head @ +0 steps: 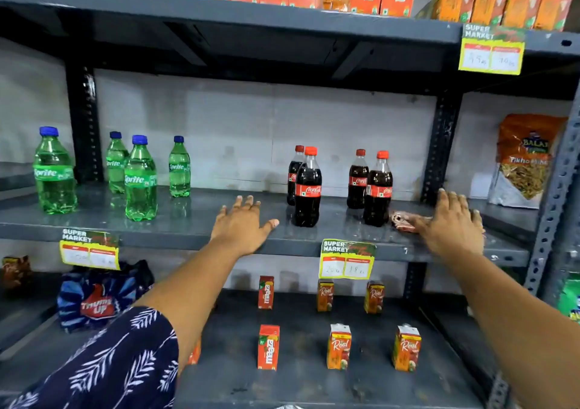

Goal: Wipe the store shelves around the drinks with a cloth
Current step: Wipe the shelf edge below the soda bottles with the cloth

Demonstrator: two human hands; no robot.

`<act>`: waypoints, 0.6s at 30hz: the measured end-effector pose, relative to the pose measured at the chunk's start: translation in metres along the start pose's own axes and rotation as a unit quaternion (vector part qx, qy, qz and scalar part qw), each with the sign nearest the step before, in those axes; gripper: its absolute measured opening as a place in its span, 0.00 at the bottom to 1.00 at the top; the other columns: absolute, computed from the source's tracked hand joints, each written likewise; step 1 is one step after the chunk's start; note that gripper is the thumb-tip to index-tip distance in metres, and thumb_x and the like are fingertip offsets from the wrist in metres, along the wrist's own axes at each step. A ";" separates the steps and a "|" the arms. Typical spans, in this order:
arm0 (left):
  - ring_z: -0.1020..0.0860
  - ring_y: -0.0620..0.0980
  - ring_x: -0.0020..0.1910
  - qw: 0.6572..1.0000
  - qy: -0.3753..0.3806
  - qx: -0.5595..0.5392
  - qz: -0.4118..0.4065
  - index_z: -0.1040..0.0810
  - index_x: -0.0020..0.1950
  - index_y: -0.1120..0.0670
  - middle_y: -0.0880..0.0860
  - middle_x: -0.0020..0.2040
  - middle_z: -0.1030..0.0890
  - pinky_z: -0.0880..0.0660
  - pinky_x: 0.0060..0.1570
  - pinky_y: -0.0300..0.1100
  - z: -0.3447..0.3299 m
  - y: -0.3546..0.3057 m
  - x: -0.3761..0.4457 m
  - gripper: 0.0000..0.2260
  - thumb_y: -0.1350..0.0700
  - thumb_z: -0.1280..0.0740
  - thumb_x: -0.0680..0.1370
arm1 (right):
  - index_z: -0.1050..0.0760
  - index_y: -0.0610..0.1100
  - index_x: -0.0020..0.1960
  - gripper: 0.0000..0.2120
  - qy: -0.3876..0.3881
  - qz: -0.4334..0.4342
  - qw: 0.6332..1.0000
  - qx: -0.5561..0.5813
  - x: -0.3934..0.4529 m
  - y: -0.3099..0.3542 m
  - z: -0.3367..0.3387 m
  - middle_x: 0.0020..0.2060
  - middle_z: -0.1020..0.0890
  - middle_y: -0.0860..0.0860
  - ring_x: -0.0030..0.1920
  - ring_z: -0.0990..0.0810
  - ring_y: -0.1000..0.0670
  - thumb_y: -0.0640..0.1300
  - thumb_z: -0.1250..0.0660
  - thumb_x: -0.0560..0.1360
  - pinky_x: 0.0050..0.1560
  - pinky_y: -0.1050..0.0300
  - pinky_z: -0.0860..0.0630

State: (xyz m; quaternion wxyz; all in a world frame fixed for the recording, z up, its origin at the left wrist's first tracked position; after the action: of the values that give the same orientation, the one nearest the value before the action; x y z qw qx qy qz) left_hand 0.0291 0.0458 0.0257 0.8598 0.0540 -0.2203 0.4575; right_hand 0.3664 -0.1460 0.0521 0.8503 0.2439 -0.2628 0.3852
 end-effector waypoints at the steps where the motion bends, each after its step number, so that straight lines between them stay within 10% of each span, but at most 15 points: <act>1: 0.51 0.54 0.75 1.000 0.024 -0.003 0.008 0.44 0.75 0.56 0.55 0.77 0.46 0.50 0.71 0.56 -0.005 0.001 -0.001 0.33 0.35 0.53 0.78 | 0.50 0.41 0.74 0.39 0.020 -0.012 1.000 -0.008 0.003 -0.007 -0.005 0.75 0.43 0.42 0.75 0.48 0.43 0.65 0.45 0.74 0.73 0.39 0.46; 8: 0.45 0.50 0.74 0.997 0.079 0.017 0.001 0.43 0.75 0.53 0.51 0.76 0.42 0.44 0.70 0.53 -0.017 0.002 0.001 0.29 0.39 0.57 0.79 | 0.37 0.48 0.70 0.34 0.208 -0.010 0.975 -0.082 0.007 -0.018 -0.015 0.70 0.30 0.44 0.68 0.33 0.41 0.69 0.49 0.73 0.67 0.43 0.38; 18: 0.37 0.51 0.70 0.999 0.022 0.038 0.007 0.34 0.71 0.53 0.51 0.72 0.33 0.38 0.67 0.52 -0.019 0.002 0.000 0.27 0.42 0.58 0.80 | 0.38 0.47 0.70 0.36 0.275 0.064 0.953 -0.110 -0.015 0.001 0.003 0.68 0.28 0.42 0.64 0.29 0.39 0.60 0.43 0.65 0.64 0.44 0.31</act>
State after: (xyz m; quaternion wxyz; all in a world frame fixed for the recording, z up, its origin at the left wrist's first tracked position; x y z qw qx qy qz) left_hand 0.0341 0.0527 0.0082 0.8587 0.0749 -0.1846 0.4722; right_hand 0.3571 -0.1550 0.0449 0.8848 0.0166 -0.0743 0.4596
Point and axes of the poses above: each hand's wrist, its own x-axis towards the middle knuckle, its own z-axis out of the back of the hand, y = z × x, the point moved 6 cm from there along x, towards the middle knuckle
